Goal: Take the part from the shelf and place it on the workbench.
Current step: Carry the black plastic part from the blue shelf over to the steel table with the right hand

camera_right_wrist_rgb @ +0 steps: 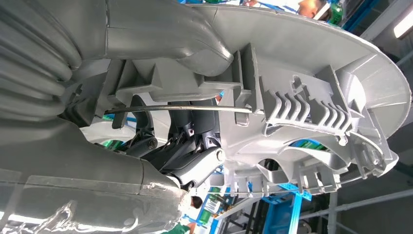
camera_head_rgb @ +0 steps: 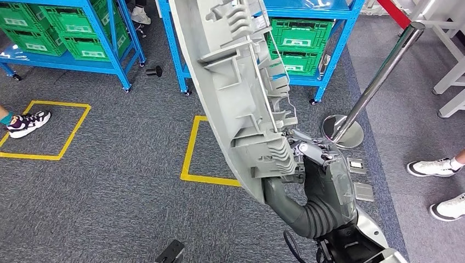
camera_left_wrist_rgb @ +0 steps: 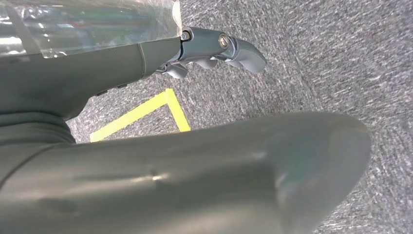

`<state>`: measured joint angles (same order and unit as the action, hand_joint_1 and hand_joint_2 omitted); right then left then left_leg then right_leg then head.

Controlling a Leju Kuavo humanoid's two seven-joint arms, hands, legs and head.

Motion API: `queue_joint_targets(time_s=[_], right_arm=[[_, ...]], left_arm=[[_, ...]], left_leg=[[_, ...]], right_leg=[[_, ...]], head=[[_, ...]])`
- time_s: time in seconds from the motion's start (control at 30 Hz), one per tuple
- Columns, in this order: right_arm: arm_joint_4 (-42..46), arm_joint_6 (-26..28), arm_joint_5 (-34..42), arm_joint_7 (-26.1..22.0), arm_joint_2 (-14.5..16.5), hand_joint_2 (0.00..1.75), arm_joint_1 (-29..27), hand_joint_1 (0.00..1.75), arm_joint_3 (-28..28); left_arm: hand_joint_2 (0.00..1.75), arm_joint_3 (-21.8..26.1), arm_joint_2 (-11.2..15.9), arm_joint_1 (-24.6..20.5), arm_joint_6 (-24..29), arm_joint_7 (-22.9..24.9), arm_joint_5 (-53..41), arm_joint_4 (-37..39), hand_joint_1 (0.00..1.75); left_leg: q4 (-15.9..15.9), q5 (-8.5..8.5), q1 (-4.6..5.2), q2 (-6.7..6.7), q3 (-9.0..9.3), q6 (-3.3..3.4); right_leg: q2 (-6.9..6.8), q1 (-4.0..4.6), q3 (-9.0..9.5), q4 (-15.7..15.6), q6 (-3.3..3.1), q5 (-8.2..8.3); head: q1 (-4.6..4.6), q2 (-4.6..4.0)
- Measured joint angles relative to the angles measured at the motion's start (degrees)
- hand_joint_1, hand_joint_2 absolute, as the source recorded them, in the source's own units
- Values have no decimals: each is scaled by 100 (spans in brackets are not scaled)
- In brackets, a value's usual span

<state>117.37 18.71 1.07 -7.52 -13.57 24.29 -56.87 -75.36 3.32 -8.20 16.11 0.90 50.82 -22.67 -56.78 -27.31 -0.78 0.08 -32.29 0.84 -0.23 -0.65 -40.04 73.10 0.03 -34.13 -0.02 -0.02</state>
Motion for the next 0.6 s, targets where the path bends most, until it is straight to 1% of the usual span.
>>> queue_joint_targets(time_s=[0.17, 0.23, 0.27, 0.3, 0.33, 0.37, 0.4, 0.43, 0.47, 0.5, 0.53, 0.57, 0.6], right_arm=[[0, 0, 0, 0, 0, 175, 0, 175, 0], [0, 0, -3, 0, -1, 175, 0, 175, 0], [0, -1, -5, 0, -2, 175, 1, 175, -1], [0, -3, -13, -1, -2, 175, 2, 175, -1], [0, -5, -21, -3, -2, 175, 4, 175, -2], [1, -11, -36, -8, -2, 175, 4, 175, -3], [1, -18, -53, -14, -3, 175, 6, 175, -4], [2, -24, -66, -19, -3, 175, 6, 175, -5], [2, -30, -79, -25, -4, 175, 6, 175, -6], [2, -34, -85, -26, -4, 175, 7, 175, -7], [2, -36, -88, -28, -4, 175, 6, 175, -8], [2, -37, -90, -30, -4, 175, 7, 175, -9], [2, -38, -91, -32, -4, 175, 9, 175, -8]], left_arm=[[175, 0, -1, 0, 0, 0, 0, 0, 0], [175, 0, -2, 0, 0, 0, 0, 0, 0], [175, 1, -2, 0, 0, 0, 0, 0, 0], [175, 1, -3, -3, 0, 0, -1, 0, 0], [175, 2, -3, -8, 0, 0, -3, 0, 0], [175, 2, -4, -17, -3, -2, -6, 0, 0], [175, 1, -2, -22, -7, -3, -9, 1, 0], [175, 1, -3, -23, -11, -4, -11, 3, 0], [175, 0, -2, -14, -15, -6, -13, 9, 0], [175, 0, -2, -1, -16, -6, -13, 15, 0], [175, 0, -3, 6, -16, -7, -13, 20, 0], [175, 0, -3, 10, -15, -7, -13, 25, 0], [175, 0, -5, 2, -15, -10, -14, 25, 0]], left_leg=[[0, 0, 0, 0, 0, 0], [-4, 1, 0, -4, -1, -2], [-10, 2, -1, -13, -1, -5], [-24, 1, -3, -31, -7, -19], [-42, 1, 5, -51, -25, -41], [-60, 17, 4, -81, -64, -86], [-80, 31, 1, -117, -109, -146], [-388, -130, -3, -121, -269, -217], [-645, -216, -16, -109, -354, -269], [-776, -266, -17, -66, -354, -290], [-792, -307, -5, 43, -297, -282], [-500, -184, 26, 174, -113, -243], [-237, -132, 57, 276, 11, -203]], right_leg=[[0, 0, 6, -11, 0, 7], [0, -3, 90, -165, -1, 96], [2, -5, 174, -319, -3, 179], [58, -14, 349, -649, -12, 297], [132, -20, 508, -939, -24, 375], [188, -19, 633, -1205, -53, 443], [218, -26, 723, -1422, -105, 495], [148, -21, 712, -1452, -170, 508], [5, -7, 687, -1465, -234, 532], [-132, 3, 682, -1472, -279, 549], [-255, 22, 681, -1467, -297, 552], [-345, 45, 677, -1462, -286, 553], [-391, 58, 668, -1459, -266, 556]], head=[[0, -1], [1, -2], [2, -2], [3, -2], [5, -2], [5, -2], [5, -2], [-18, -2], [-52, -2], [-87, -2], [-124, -2], [-138, -2], [-147, -2]])
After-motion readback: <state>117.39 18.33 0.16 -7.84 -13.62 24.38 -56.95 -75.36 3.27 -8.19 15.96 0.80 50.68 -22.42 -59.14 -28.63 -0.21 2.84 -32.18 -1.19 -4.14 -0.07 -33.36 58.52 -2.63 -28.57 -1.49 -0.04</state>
